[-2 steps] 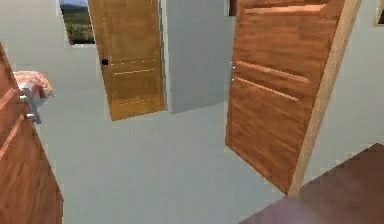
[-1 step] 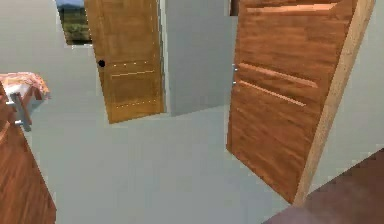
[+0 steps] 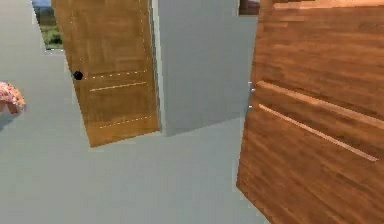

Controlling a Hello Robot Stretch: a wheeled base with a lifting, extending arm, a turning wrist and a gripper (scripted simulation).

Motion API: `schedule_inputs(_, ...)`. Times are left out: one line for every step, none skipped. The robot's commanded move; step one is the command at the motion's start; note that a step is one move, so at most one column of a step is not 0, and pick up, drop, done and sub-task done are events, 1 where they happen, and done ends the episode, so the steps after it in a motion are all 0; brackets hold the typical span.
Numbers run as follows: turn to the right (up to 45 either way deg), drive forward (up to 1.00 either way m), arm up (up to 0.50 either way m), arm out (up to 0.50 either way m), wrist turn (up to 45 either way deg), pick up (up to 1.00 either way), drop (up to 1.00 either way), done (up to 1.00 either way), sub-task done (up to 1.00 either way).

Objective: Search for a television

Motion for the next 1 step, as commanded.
schedule_inputs(-27.0,0.0,0.0,0.0,0.0,0.0,0.0,0.0,0.0)
